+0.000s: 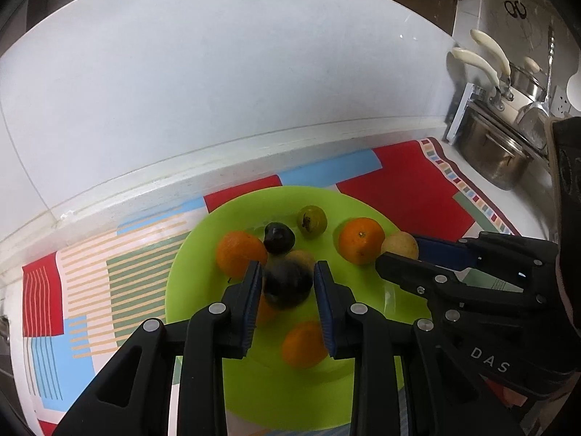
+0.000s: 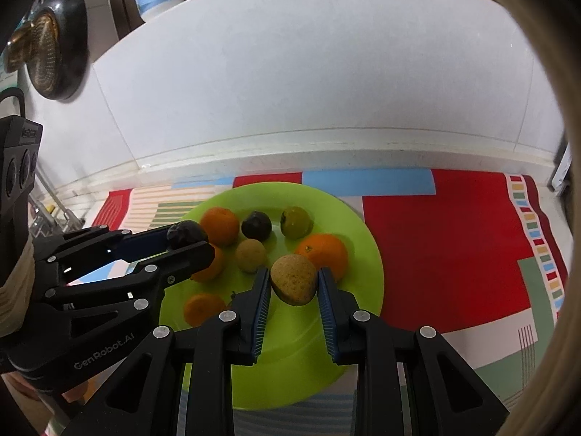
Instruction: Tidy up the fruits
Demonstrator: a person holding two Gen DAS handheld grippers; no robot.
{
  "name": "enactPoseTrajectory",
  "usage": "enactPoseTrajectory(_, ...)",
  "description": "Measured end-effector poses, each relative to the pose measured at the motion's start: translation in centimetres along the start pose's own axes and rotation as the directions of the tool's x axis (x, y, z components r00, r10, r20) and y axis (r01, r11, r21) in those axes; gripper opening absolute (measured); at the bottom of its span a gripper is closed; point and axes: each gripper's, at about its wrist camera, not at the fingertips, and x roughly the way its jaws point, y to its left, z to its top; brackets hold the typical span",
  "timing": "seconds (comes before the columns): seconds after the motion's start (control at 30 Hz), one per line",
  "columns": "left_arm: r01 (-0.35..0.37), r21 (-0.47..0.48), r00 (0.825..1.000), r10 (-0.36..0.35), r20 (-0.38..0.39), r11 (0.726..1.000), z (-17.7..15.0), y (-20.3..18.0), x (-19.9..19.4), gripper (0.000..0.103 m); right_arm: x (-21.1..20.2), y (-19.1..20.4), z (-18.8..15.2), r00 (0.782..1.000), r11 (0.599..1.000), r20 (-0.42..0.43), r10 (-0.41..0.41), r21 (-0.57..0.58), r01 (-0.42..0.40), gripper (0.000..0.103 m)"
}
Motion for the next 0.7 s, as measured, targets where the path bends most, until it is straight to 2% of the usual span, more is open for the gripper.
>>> enactPoseTrajectory(0.1, -0.021, 0.002, 1.0, 0.021, 0.008, 1.0, 0.0, 0.1, -0.3, 0.037, 0.4, -0.4, 0.0, 1.0, 1.0, -0.001, 0.004, 0.01, -0.004, 0.03)
enactPoseTrajectory(0.13, -0.025, -0.002, 1.0, 0.025, 0.011, 1.0, 0.0, 0.2, -0.5, 0.038, 0.3, -0.4, -0.1, 1.0, 1.0, 0.0, 0.003, 0.011, -0.003, 0.033)
enactPoseTrajectory(0.17, -0.034, -0.007, 0.999, 0.034, 0.015, 0.999, 0.0, 0.2, -0.7, 0.038, 0.3, -0.4, 0.0, 1.0, 1.0, 0.002, -0.002, 0.013, 0.002, 0.041)
enactPoseTrajectory(0.2, -0.041, -0.011, 0.999, 0.041, 0.021, 0.999, -0.1, 0.3, -1.1, 0.039, 0.1, -0.3, -0.1, 1.0, 1.0, 0.008, -0.006, 0.014, 0.006, 0.042)
enactPoseTrajectory(0.43, -0.077, -0.038, 0.995, 0.079, 0.063, 0.996, -0.9, 0.2, -4.4, 0.041, -2.0, 0.1, -0.6, 0.999, 1.0, 0.035, -0.018, 0.018, 0.017, 0.042)
enactPoseTrajectory(0.7, -0.105, -0.064, 0.987, 0.112, 0.114, 0.992, -2.5, -0.9, -9.4, 0.043, -6.4, 1.3, -1.7, 0.994, 0.999, 0.101, -0.035, 0.003, 0.035, 0.042)
